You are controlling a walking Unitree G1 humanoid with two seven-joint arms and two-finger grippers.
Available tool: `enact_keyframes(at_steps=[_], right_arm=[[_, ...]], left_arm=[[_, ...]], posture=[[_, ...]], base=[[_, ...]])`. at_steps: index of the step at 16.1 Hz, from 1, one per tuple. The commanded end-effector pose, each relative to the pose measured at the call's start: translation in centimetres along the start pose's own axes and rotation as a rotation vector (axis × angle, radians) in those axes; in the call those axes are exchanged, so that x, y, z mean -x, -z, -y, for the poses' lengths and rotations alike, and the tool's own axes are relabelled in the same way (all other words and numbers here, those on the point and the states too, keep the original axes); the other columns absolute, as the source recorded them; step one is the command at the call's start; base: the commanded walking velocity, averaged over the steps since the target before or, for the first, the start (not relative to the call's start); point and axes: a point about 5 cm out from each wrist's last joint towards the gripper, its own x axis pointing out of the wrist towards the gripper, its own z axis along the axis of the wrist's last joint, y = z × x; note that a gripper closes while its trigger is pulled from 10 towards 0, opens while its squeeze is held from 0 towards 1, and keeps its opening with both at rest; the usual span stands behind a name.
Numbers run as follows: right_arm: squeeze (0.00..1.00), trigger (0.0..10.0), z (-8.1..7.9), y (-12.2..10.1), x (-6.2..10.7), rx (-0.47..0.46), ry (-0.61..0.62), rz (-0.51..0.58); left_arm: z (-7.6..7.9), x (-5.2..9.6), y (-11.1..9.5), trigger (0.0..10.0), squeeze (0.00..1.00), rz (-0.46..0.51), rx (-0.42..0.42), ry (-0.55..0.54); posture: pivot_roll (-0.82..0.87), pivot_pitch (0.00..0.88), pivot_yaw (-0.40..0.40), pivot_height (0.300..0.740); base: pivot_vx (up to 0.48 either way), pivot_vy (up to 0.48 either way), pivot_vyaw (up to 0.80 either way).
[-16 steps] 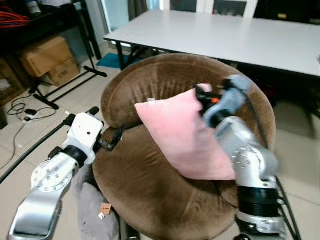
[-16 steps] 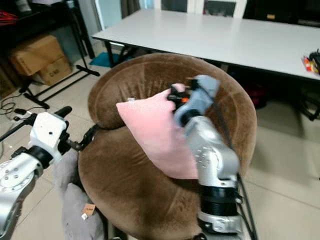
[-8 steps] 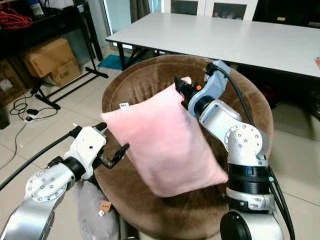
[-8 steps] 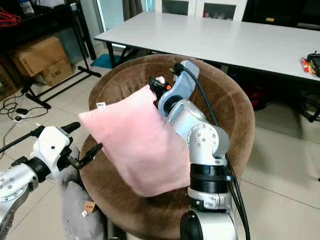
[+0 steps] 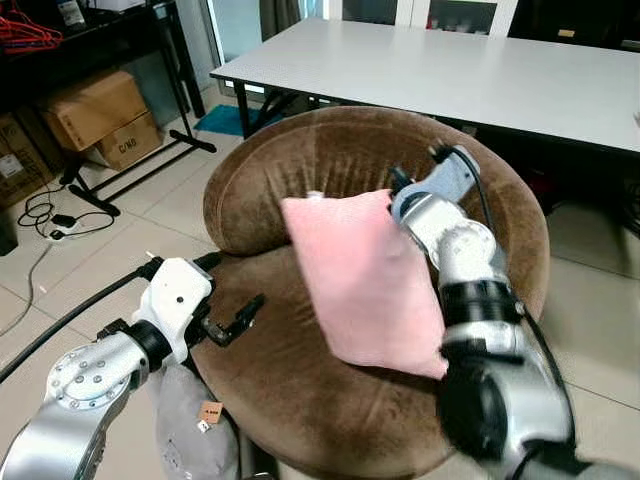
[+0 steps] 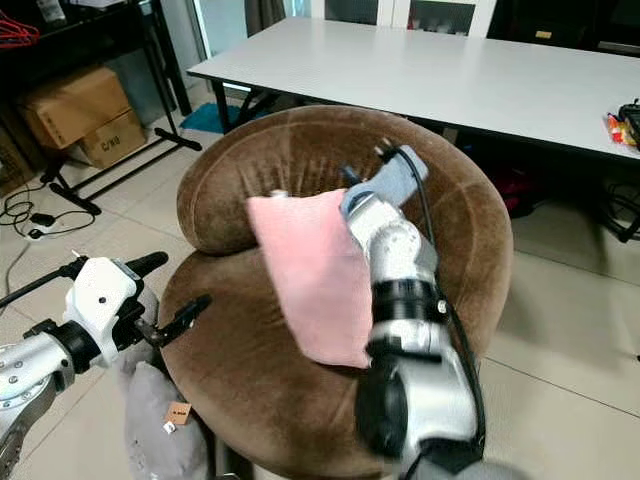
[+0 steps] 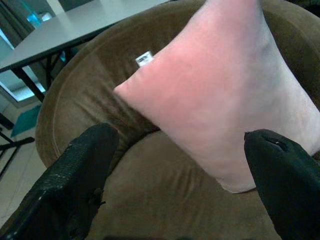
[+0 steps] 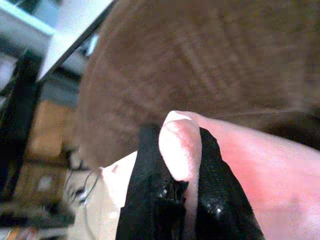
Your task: Move the pillow to the sofa from floor
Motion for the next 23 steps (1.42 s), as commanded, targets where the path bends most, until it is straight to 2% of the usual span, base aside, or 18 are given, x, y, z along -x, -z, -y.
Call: enact_keyframes(at_steps=[1,2,5,6,7,9,10,12,13,14,15,16,17,18,20,21,22,23], right_arm=[[0.0,10.0,0.9,-1.5,-0.4,-0.035,0.053,0.065],[0.0,10.0,3.5,-3.4,-1.0,-0.06,0.161,0.116],[0.0,10.0,6.3,-4.7,-1.4,-0.139,0.272,0.141],[0.0,10.0,9.2,-5.5,-1.5,-0.193,0.376,0.157],[0.0,10.0,11.3,-6.1,-1.3,-0.205,0.431,0.181],[0.0,10.0,12.9,-6.8,-1.1,-0.214,0.465,0.203],[0.0,10.0,14.2,-7.2,-0.9,-0.216,0.497,0.215],[0.0,10.0,14.9,-7.1,-0.9,-0.171,0.501,0.216],[0.1,10.0,15.0,-6.6,-1.1,-0.129,0.462,0.211],[0.83,10.0,14.9,-6.5,-1.1,-0.097,0.45,0.22],[1.0,10.0,14.6,-6.8,-1.1,-0.066,0.382,0.268],[1.0,10.0,13.8,-7.5,-0.9,-0.091,0.264,0.328],[1.0,10.0,13.8,-7.5,-0.9,-0.091,0.264,0.328],[1.0,10.0,13.6,-8.4,-0.6,-0.044,0.212,0.392],[1.0,10.0,13.7,-9.5,0.1,-0.046,0.187,0.457],[0.0,10.0,13.9,-10.1,0.4,-0.062,0.171,0.49],[0.0,10.0,14.0,-10.5,0.7,-0.073,0.159,0.513],[0.0,10.0,13.4,-11.4,1.4,-0.027,0.048,0.57]], left_arm=[[-0.2,0.3,-0.3,10.0,0.0,-0.002,-0.015,0.001],[-0.3,0.3,-0.4,10.0,0.0,-0.001,-0.016,0.001],[-0.3,0.4,-0.4,10.0,0.0,0.001,-0.015,0.001],[-0.2,0.4,-0.4,10.0,0.0,0.003,-0.015,0.003],[-0.2,0.3,-0.5,10.0,0.0,0.005,-0.016,0.007],[-0.2,0.2,-0.6,10.0,0.0,0.01,-0.017,0.013],[-0.2,0.1,-0.8,10.0,0.0,0.018,-0.016,0.021],[-0.1,-0.1,-1.0,10.0,0.0,0.031,-0.007,0.034],[0.3,-0.2,-1.2,10.0,0.0,0.044,0.013,0.066],[0.4,-0.2,-1.2,10.0,0.0,0.046,0.023,0.08],[0.6,-0.2,-1.2,10.0,0.0,0.045,0.035,0.094],[0.7,0.0,-1.1,10.0,0.0,0.042,0.04,0.093],[0.7,0.0,-1.1,10.0,0.0,0.042,0.04,0.093],[0.6,0.0,-1.1,10.0,0.0,0.043,0.043,0.085],[0.5,0.1,-1.1,10.0,0.0,0.053,0.054,0.056],[0.4,0.0,-1.1,10.0,0.0,0.06,0.067,0.039],[0.4,-0.1,-1.1,10.0,0.0,0.064,0.075,0.028],[0.5,-0.5,-1.2,10.0,0.0,0.074,0.083,0.002]], posture=[[-0.01,0.0,0.041,0.74],[-0.01,0.0,0.04,0.74],[-0.02,0.0,0.038,0.74],[-0.02,0.0,0.039,0.74],[-0.02,0.0,0.045,0.74],[-0.02,0.0,0.05,0.74],[-0.02,0.0,0.053,0.74],[-0.03,0.0,0.057,0.74],[-0.03,0.0,0.06,0.74],[-0.03,0.0,0.06,0.74],[-0.03,0.0,0.059,0.74],[-0.02,0.0,0.056,0.74],[-0.02,0.0,0.056,0.74],[-0.02,0.0,0.056,0.74],[-0.03,0.0,0.055,0.74],[-0.03,0.0,0.057,0.74],[-0.03,0.0,0.057,0.74],[-0.04,0.0,0.066,0.74]], base=[[0.0,0.0,0.0],[0.0,0.0,0.0],[0.0,0.0,0.0],[0.0,0.0,0.0],[0.0,0.0,0.0],[0.0,0.0,0.0],[0.0,0.0,0.0],[0.0,0.0,0.0],[0.0,0.0,0.0],[0.0,0.0,0.0],[0.0,0.0,0.0],[0.0,0.0,0.0],[0.0,0.0,0.0],[0.0,0.0,0.0],[0.0,0.0,0.0],[0.0,0.0,0.0],[0.0,0.0,0.0],[0.0,0.0,0.0]])
